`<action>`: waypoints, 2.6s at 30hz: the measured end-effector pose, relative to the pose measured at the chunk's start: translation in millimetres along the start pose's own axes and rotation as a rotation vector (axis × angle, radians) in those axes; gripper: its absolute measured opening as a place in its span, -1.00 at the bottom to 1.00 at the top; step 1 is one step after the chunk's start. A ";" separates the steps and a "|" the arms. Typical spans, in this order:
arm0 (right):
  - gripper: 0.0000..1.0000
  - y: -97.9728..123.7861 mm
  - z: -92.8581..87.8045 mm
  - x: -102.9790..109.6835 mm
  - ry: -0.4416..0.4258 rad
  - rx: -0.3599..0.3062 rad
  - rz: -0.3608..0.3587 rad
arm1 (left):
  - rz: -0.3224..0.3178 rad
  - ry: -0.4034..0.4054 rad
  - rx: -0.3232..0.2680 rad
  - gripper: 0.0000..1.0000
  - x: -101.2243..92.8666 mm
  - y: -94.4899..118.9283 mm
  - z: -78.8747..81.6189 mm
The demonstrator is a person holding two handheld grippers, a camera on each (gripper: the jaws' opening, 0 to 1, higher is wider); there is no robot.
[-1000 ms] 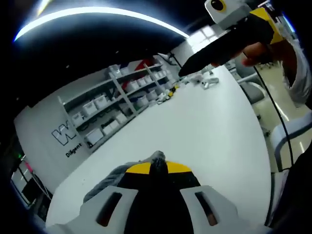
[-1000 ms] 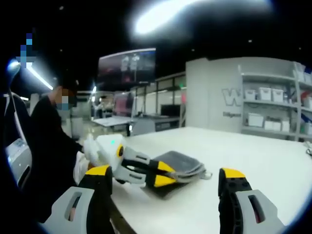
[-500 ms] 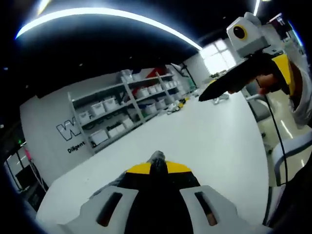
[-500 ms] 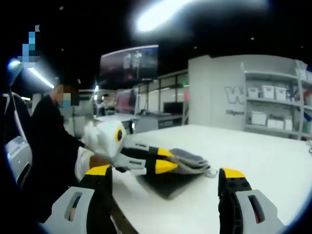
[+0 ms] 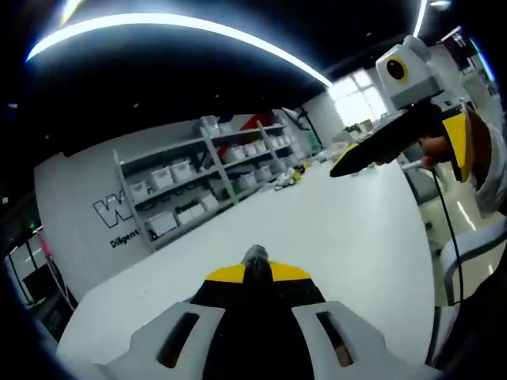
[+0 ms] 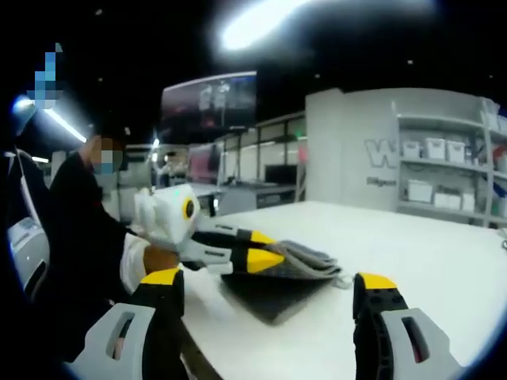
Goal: Open the folded towel by lifting each exposed corner and separating the folded layers until the towel lies flat within the target outline without major curled edges
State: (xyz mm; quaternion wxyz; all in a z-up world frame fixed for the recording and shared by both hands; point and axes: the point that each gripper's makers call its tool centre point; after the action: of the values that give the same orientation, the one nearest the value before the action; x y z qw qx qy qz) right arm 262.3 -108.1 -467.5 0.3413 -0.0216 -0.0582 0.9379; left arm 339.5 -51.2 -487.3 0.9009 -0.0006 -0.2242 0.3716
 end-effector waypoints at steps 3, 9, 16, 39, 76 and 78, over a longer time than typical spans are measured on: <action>0.75 -0.7 -2.2 -0.2 -0.001 0.005 0.003 | 0.008 0.007 -0.008 -0.85 3.1 2.5 3.8; 0.73 -2.3 -6.5 -1.7 -0.002 0.014 -0.001 | 0.029 -0.002 -0.014 -0.86 11.2 6.2 6.4; 0.71 -4.2 -8.6 0.1 0.000 0.017 0.004 | 0.051 0.005 -0.020 -0.86 19.9 11.1 9.4; 0.66 -5.5 -14.1 -1.7 0.015 0.031 0.001 | 0.153 0.088 -0.038 -0.86 50.0 33.3 16.2; 0.66 -10.7 -23.4 1.4 0.015 0.054 0.007 | 0.271 0.084 -0.021 -0.86 93.5 74.1 8.8; 0.66 -11.0 -23.8 1.1 0.015 0.054 0.007 | 0.276 0.089 -0.022 -0.86 94.6 76.2 8.4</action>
State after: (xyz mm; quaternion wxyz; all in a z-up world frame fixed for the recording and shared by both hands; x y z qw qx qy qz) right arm 270.4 -96.7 -489.8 0.3392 -0.0196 -0.0301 0.9400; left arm 344.0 66.0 -454.3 0.8502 -0.0576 -0.1858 0.4892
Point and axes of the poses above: the point that each gripper's makers call its tool centre point, and the gripper's own axes: y roughly backward along the fingers, x roughly to its left, z roughly out of its top, and after that the axes turned 15 degrees about -x, right-handed
